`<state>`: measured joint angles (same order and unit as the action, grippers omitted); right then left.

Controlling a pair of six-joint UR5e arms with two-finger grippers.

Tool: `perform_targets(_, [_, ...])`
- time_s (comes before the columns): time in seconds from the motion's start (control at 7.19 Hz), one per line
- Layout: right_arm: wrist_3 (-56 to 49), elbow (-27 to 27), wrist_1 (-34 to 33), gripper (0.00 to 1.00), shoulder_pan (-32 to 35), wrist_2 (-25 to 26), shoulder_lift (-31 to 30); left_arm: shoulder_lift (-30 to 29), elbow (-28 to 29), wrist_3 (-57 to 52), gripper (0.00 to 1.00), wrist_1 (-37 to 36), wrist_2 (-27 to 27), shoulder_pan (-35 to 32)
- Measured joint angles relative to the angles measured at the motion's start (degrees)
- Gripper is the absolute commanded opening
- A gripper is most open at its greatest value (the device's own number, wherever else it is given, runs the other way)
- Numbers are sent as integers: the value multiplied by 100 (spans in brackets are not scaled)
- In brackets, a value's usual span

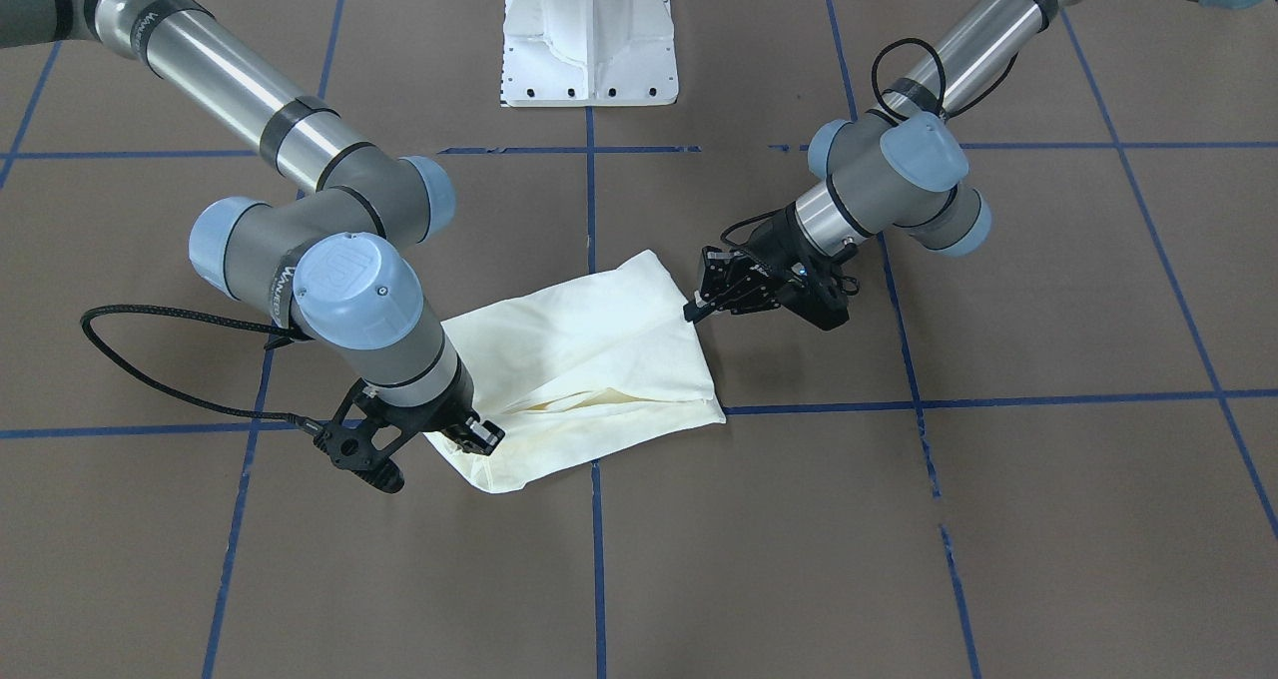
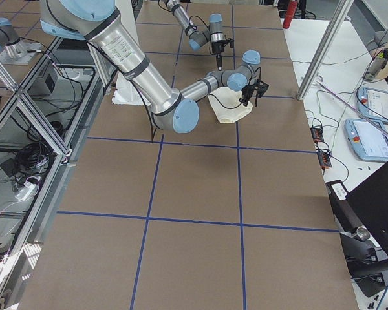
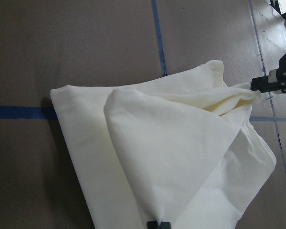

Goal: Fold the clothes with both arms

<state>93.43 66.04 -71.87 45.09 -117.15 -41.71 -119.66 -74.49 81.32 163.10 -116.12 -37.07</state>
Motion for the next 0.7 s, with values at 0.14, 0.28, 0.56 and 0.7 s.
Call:
perform_targets(0.14, [0,-72,65,9,-5,5,15,-7,64,-1,0,-4,22,7])
perform_targets(0.28, [-5,-103,91,33,-7,6,17,-21,133,-6,0,-5,57,11])
perform_targets(0.56, [-24,-116,101,39,-7,1,16,-61,226,-10,47,-16,78,12])
perform_targets(0.7, [-33,-116,102,39,4,0,19,-70,239,-3,47,-35,68,-24])
